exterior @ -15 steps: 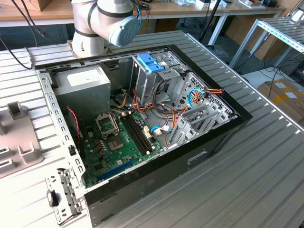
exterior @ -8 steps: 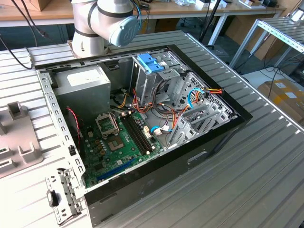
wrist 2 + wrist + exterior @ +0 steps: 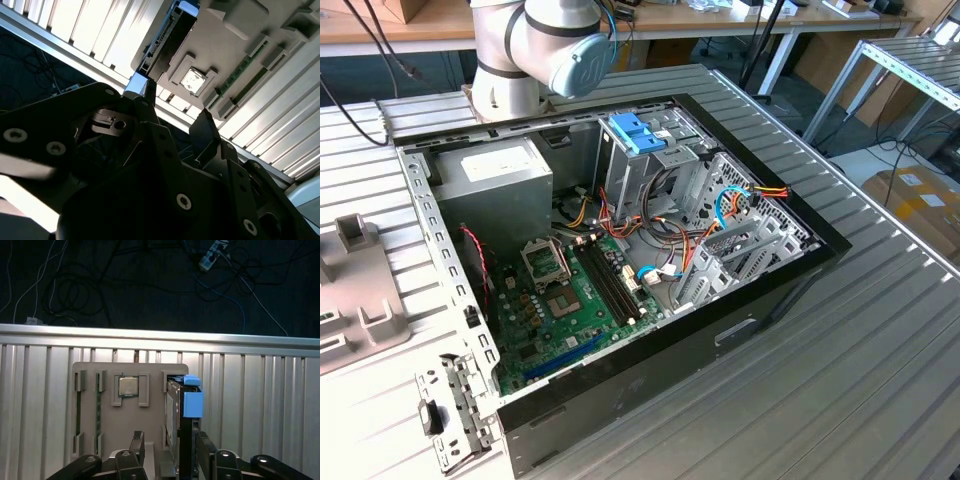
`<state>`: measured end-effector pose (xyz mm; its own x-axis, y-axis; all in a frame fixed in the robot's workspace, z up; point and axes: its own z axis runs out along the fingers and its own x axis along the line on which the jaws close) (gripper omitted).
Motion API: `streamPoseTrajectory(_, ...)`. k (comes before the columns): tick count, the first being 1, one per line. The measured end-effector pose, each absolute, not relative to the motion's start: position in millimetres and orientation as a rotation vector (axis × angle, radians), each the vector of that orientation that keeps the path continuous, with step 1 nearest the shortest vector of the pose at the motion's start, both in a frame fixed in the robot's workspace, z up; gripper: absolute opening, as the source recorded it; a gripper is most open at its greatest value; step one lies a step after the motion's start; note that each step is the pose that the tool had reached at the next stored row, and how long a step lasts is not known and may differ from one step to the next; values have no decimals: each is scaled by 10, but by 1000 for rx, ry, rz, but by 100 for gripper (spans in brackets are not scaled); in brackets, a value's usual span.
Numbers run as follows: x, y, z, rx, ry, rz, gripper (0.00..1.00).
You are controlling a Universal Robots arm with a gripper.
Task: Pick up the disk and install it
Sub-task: 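Pick up the disk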
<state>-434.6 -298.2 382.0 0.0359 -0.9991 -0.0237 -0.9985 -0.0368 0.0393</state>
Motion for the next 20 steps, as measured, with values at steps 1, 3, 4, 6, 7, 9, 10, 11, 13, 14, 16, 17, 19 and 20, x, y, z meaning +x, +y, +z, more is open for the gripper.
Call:
streamPoseTrajectory(1, -4347, -2976, 3816, 2252, -2172, -69, 55)
streamPoseTrajectory(3, -4346, -2966, 3809, 2252, -2172, -69, 55)
streamPoseTrajectory(4, -4346, -2963, 3807, 2253, -2172, -69, 55)
streamPoseTrajectory(6, -4346, -2956, 3802, 2253, -2172, -69, 55)
streamPoseTrajectory(7, -4346, -2952, 3799, 2252, -2172, -69, 55)
streamPoseTrajectory(9, -4346, -2942, 3788, 2252, -2172, -69, 55)
streamPoseTrajectory(10, -4346, -2941, 3786, 2253, -2172, -69, 55)
streamPoseTrajectory(11, -4346, -2940, 3784, 2253, -2172, -69, 55)
streamPoseTrajectory(13, -4346, -2936, 3777, 2252, -2172, -69, 55)
streamPoseTrajectory(14, -4346, -2934, 3773, 2253, -2172, -69, 55)
streamPoseTrajectory(16, -4346, -2933, 3770, 2252, -2172, -69, 55)
streamPoseTrajectory(17, -4346, -2932, 3768, 2252, -2172, -69, 55)
streamPoseTrajectory(19, -4346, -2930, 3765, 2252, -2172, -70, 55)
streamPoseTrajectory(20, -4346, -2929, 3763, 2252, -2172, -70, 55)
